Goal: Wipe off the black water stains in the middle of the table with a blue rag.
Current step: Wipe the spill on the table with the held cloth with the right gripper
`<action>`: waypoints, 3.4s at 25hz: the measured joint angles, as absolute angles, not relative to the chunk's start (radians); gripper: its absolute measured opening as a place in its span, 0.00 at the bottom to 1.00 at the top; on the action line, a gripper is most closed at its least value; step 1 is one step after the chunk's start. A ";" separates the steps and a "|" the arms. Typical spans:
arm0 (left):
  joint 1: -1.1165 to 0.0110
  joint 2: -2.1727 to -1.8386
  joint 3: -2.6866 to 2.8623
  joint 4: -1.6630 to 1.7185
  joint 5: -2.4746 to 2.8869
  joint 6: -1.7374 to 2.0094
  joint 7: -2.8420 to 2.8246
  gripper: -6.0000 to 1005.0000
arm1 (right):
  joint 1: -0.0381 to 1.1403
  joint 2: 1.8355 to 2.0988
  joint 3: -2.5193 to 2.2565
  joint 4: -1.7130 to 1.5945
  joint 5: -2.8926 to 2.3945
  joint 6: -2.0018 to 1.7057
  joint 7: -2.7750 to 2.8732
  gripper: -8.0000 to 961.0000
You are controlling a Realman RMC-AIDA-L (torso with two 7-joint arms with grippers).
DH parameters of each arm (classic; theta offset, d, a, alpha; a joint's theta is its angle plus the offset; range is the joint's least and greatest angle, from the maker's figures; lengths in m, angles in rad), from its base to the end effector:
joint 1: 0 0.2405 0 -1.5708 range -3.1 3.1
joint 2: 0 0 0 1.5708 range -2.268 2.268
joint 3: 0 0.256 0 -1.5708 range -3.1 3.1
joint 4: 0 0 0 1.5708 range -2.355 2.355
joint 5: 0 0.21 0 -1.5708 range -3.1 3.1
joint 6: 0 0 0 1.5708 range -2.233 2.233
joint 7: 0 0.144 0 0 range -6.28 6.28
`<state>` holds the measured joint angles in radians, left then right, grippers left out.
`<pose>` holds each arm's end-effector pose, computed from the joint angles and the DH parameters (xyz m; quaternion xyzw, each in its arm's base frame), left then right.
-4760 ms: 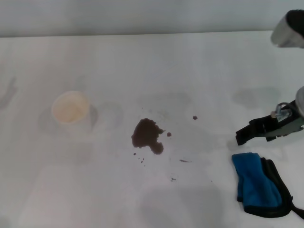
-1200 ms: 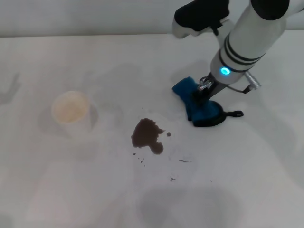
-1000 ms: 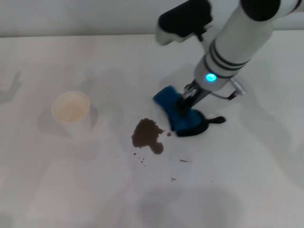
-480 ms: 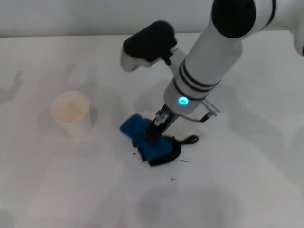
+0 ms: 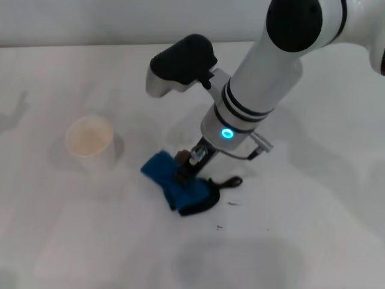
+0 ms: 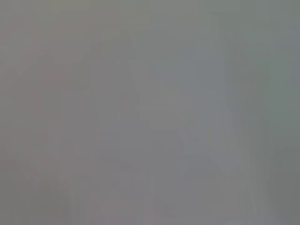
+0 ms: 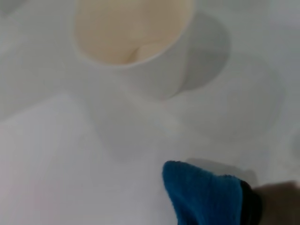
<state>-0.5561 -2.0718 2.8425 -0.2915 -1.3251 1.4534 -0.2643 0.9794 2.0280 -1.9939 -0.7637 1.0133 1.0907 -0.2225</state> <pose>-0.3241 0.3465 0.0709 -0.7069 -0.0483 -0.2865 0.6449 0.1418 0.3642 -0.1224 -0.8991 0.3758 -0.1935 0.1140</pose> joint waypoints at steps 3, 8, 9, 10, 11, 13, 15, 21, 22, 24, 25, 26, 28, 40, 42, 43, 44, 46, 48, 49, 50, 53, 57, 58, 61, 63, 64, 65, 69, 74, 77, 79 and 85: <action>-0.557 -2.071 2.842 -0.292 -1.327 1.454 -0.263 0.89 | 0.996 2.028 -1.995 -0.723 0.998 1.039 -0.222 0.16; -0.559 -2.070 2.843 -0.297 -1.328 1.452 -0.263 0.89 | 1.020 2.028 -1.987 -0.676 0.970 0.972 -0.218 0.16; -0.559 -2.069 2.843 -0.297 -1.328 1.451 -0.262 0.89 | 1.021 2.028 -1.985 -0.673 0.958 0.965 -0.214 0.16; -0.559 -2.069 2.842 -0.297 -1.328 1.450 -0.262 0.89 | 1.024 2.027 -1.983 -0.670 0.945 0.957 -0.208 0.16; -0.560 -2.069 2.843 -0.298 -1.328 1.450 -0.262 0.89 | 1.027 2.026 -1.983 -0.667 0.928 0.950 -0.198 0.16; -0.560 -2.069 2.842 -0.298 -1.328 1.450 -0.262 0.89 | 1.032 2.025 -1.981 -0.662 0.891 0.936 -0.171 0.16; -0.560 -2.069 2.842 -0.299 -1.328 1.449 -0.262 0.89 | 1.034 2.026 -1.976 -0.661 0.845 0.921 -0.144 0.16; -0.563 -2.069 2.839 -0.299 -1.329 1.448 -0.262 0.89 | 1.034 2.028 -1.973 -0.669 0.830 0.923 -0.152 0.16; -0.563 -2.069 2.839 -0.297 -1.328 1.448 -0.262 0.89 | 1.034 2.029 -1.976 -0.676 0.847 0.933 -0.167 0.16; -0.565 -2.069 2.841 -0.294 -1.329 1.447 -0.262 0.89 | 1.038 2.028 -1.985 -0.685 0.911 0.958 -0.216 0.16; -0.565 -2.069 2.842 -0.294 -1.329 1.447 -0.262 0.89 | 1.041 2.029 -1.997 -0.687 0.955 0.971 -0.244 0.16; -0.566 -2.069 2.842 -0.293 -1.330 1.447 -0.262 0.89 | 1.045 2.028 -2.012 -0.689 0.999 0.982 -0.270 0.16; -0.566 -2.069 2.842 -0.292 -1.330 1.446 -0.262 0.89 | 1.051 2.028 -2.038 -0.693 1.073 1.010 -0.313 0.16; -0.565 -2.073 2.843 -0.280 -1.329 1.446 -0.251 0.89 | 1.080 2.028 -2.082 -0.627 1.134 0.983 -0.345 0.16; -0.564 -2.073 2.842 -0.279 -1.329 1.447 -0.246 0.89 | 1.090 2.028 -2.080 -0.598 1.113 0.957 -0.333 0.16; -0.564 -2.073 2.842 -0.279 -1.329 1.447 -0.245 0.89 | 1.095 2.028 -2.078 -0.586 1.099 0.949 -0.323 0.16; -0.564 -2.073 2.842 -0.279 -1.329 1.447 -0.245 0.89 | 1.100 2.028 -2.075 -0.578 1.079 0.945 -0.311 0.16; -0.563 -2.073 2.840 -0.279 -1.329 1.447 -0.244 0.89 | 1.107 2.028 -2.064 -0.570 1.030 0.943 -0.279 0.16; -0.563 -2.074 2.839 -0.279 -1.329 1.447 -0.244 0.89 | 1.110 2.026 -2.026 -0.569 0.964 0.944 -0.243 0.16; -0.561 -2.074 2.836 -0.279 -1.329 1.447 -0.244 0.89 | 1.111 2.025 -2.000 -0.569 0.932 0.946 -0.231 0.16; -0.560 -2.074 2.836 -0.279 -1.329 1.447 -0.244 0.89 | 1.111 2.024 -1.978 -0.569 0.905 0.948 -0.225 0.16; -0.560 -2.073 2.835 -0.279 -1.335 1.445 -0.244 0.89 | 1.110 2.024 -1.906 -0.569 0.800 0.951 -0.194 0.16; -0.565 -2.073 2.838 -0.279 -1.342 1.438 -0.242 0.89 | 1.105 2.022 -1.876 -0.561 0.678 0.944 -0.135 0.16; -0.566 -2.073 2.838 -0.279 -1.342 1.436 -0.242 0.89 | 1.106 2.022 -1.873 -0.552 0.658 0.940 -0.125 0.16; -0.569 -2.072 2.837 -0.279 -1.342 1.435 -0.240 0.89 | 1.111 2.023 -1.868 -0.518 0.629 0.926 -0.108 0.16; -0.572 -2.072 2.837 -0.279 -1.342 1.434 -0.240 0.89 | 1.111 2.023 -1.869 -0.502 0.624 0.920 -0.104 0.16; -0.573 -2.072 2.837 -0.279 -1.342 1.433 -0.240 0.89 | 1.110 2.023 -1.869 -0.497 0.622 0.918 -0.105 0.16; -0.574 -2.072 2.838 -0.279 -1.342 1.430 -0.239 0.89 | 1.107 2.024 -1.869 -0.496 0.622 0.918 -0.108 0.16; -0.576 -2.072 2.840 -0.279 -1.342 1.424 -0.238 0.89 | 1.099 2.028 -1.869 -0.515 0.667 0.934 -0.152 0.16; -0.577 -2.072 2.841 -0.278 -1.342 1.420 -0.238 0.89 | 1.092 2.028 -1.881 -0.569 0.818 0.965 -0.260 0.16; -0.578 -2.073 2.841 -0.269 -1.342 1.419 -0.237 0.89 | 1.089 2.028 -1.917 -0.601 0.881 0.986 -0.293 0.16; -0.578 -2.073 2.841 -0.263 -1.342 1.419 -0.235 0.89 | 1.094 2.028 -1.959 -0.606 0.936 1.003 -0.315 0.16; -0.578 -2.072 2.841 -0.252 -1.342 1.418 -0.228 0.89 | 1.101 2.028 -2.012 -0.612 1.092 1.063 -0.431 0.16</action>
